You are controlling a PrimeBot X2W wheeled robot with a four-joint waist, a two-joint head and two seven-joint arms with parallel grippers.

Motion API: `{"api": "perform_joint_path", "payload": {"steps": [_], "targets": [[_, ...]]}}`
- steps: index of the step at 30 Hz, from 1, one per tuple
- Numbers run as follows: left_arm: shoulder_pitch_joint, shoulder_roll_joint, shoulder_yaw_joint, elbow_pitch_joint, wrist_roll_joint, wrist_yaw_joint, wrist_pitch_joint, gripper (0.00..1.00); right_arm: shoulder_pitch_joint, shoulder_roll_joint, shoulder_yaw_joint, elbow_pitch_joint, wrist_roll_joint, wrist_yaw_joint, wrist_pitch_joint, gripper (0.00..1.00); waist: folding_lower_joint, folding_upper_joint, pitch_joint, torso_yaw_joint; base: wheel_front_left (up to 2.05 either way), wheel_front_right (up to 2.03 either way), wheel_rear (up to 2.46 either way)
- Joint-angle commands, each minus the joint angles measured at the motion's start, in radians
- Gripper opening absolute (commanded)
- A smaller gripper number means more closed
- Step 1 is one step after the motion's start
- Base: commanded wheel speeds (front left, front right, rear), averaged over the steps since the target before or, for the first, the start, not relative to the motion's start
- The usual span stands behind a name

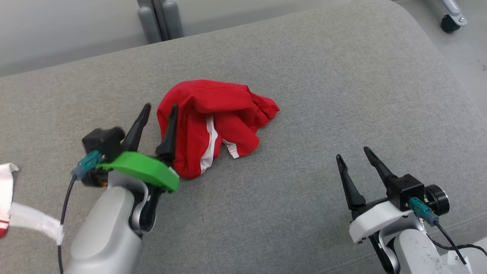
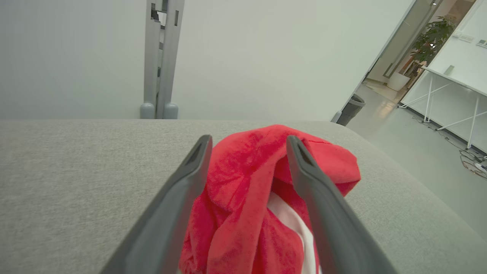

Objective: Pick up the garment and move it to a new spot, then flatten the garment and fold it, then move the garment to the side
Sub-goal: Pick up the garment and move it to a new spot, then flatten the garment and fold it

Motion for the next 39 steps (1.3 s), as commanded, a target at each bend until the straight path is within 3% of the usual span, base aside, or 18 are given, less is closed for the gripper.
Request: {"api": "perform_joint_path", "payload": {"steps": [1,7,19,25,30,39], "targets": [[0.050,0.003,0.040,-0.004,0.015,-0.002,0.000,1.00,0.017,-0.003,-0.005,0.005,-0.010,-0.001,0.000,1.00,0.0000,-0.0001,-0.034,0.033,0.00,0.00,0.00],[0.208,-0.004,0.195,-0.037,0.114,-0.002,0.000,1.00,0.049,-0.004,-0.039,0.023,-0.014,-0.001,0.000,1.00,0.0000,-0.0001,-0.106,0.095,0.00,0.00,0.00],[0.540,-0.096,0.457,-0.193,0.249,-0.002,0.001,1.00,0.137,-0.003,-0.083,0.048,0.003,-0.001,0.000,1.00,0.0000,-0.0001,-0.203,0.158,0.00,0.00,0.00],[0.632,-0.123,0.457,-0.220,0.278,-0.002,0.000,1.00,0.173,-0.004,-0.090,0.057,0.009,-0.001,0.000,1.00,0.0000,-0.0001,-0.218,0.178,0.00,0.00,0.00],[0.620,-0.126,0.428,-0.226,0.286,-0.002,0.000,1.00,0.173,-0.004,-0.083,0.059,0.001,-0.001,0.000,1.00,0.0000,-0.0001,-0.204,0.192,0.00,0.00,0.00],[0.523,-0.123,0.345,-0.249,0.264,-0.002,0.000,1.00,0.010,-0.003,0.014,0.134,-0.031,-0.001,0.000,1.00,0.0000,-0.0001,-0.087,0.269,0.00,0.00,0.00]]}}
